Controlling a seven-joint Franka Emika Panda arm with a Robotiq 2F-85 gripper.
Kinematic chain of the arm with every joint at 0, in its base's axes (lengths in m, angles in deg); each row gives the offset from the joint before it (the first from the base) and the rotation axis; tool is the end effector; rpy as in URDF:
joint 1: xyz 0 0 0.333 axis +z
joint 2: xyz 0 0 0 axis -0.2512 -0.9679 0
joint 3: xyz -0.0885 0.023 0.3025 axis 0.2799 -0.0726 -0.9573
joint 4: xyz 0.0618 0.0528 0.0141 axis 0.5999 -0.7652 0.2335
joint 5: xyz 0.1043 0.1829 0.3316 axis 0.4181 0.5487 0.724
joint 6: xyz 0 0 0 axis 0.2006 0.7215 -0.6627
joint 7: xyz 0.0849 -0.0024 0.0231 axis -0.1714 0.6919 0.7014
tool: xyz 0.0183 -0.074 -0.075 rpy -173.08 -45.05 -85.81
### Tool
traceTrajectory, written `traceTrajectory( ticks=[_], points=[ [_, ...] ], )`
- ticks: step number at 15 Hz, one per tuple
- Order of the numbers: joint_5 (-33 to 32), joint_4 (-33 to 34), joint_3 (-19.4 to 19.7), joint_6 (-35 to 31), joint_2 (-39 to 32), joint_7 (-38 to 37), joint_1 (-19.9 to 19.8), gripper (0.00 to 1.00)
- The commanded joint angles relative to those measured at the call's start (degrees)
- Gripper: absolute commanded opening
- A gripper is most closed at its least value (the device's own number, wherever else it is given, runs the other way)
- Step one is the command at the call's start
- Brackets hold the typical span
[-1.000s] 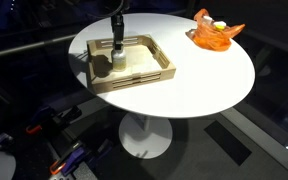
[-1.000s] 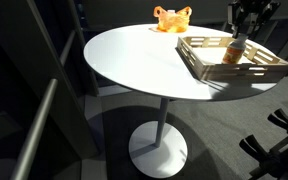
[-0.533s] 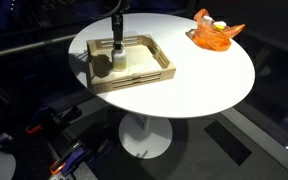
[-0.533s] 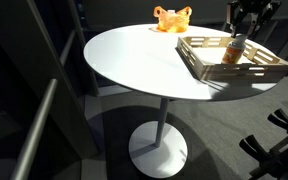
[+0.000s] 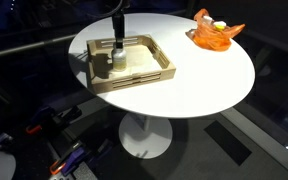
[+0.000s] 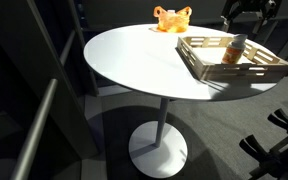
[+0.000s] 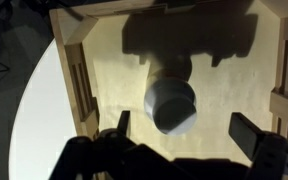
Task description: Put the white lid on the white bottle
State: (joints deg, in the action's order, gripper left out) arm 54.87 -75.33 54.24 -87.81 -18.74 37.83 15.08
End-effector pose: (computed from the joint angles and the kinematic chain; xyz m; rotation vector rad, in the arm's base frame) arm 0.5188 0.0018 0.3513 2.9460 -1.0070 -0.1623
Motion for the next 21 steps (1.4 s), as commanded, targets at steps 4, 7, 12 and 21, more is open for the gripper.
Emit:
traceTrajectory(
  ticks=[4,7,12,21],
  points=[
    [-3.91,-0.33,-0.42,-2.48,1.16,13.02,0.15,1.0],
    [-4.03,-0.87,-0.65,-3.4,1.01,19.34,0.25,1.0],
    [-3.21,-1.34,-1.1,-4.5,0.61,26.29,0.46,0.92],
    [-3.85,-1.91,-1.08,-3.76,0.63,29.37,0.29,0.8]
  ],
)
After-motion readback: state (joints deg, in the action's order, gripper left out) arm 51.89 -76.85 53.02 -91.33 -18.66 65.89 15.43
